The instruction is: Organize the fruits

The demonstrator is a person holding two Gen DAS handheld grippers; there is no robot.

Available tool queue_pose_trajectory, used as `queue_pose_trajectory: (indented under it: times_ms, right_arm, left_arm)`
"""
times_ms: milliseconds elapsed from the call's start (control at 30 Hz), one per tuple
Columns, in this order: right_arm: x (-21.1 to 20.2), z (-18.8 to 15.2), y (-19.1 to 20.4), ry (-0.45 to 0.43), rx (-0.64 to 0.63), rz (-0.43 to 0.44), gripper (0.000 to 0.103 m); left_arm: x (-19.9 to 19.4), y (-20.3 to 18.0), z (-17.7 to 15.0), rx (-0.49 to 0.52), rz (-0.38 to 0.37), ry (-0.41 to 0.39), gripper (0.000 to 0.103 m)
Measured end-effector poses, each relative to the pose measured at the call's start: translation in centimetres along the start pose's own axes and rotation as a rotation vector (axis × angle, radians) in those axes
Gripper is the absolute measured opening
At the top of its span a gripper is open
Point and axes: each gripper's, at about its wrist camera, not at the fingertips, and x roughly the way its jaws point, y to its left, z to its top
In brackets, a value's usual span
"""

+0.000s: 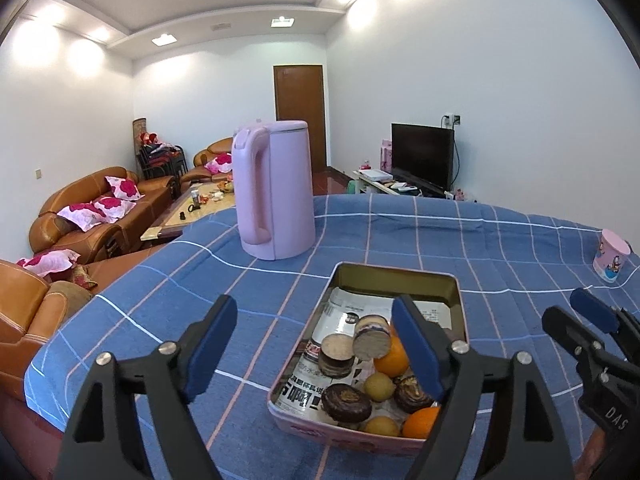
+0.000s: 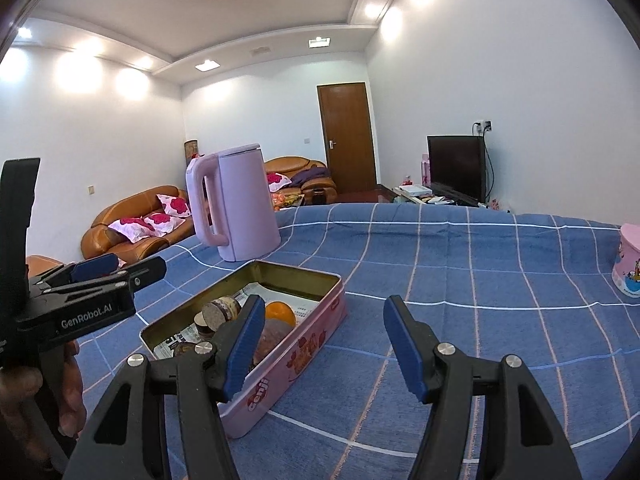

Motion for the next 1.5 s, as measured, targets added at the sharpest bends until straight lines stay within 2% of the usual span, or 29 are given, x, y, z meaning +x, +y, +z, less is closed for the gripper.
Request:
queue_pose_trajectory:
  times_ms: [500,633,967,1233,1500]
  right_arm:
    - [-2.1,0.8,0.2,-0.038,-0.009,-0.014,0.065]
    - [-2.5,1.0,0.3,-0.045,-0.016,-0.016,0.065]
    - [-3.3,1.3,0.1,-0.064,-0.025,-0.030,0.066]
    - [-3.9,1.7,-0.3,-0.080,-0.026,-0.046,0.066]
    - [-4.2,1.8,-0.3,-0.089,-0.036,-0.052,0.066]
  left_arm:
    - [-1.0,-0.5,0.1,0.005,-0.015,-0.012,0.083]
    - [-1.5,-0.7,0.2,0.007,-0.017,-0.023,0.093]
    - [-2.1,-1.4,0.5,0.021,-0.036,-0.040,0.100]
    - [-2.9,-1.7,0.8,0.021,-0.066,-0.060,0.100]
    - [-3.1,-2.1,0.8,0.031,-0.060,-0.058,0.100]
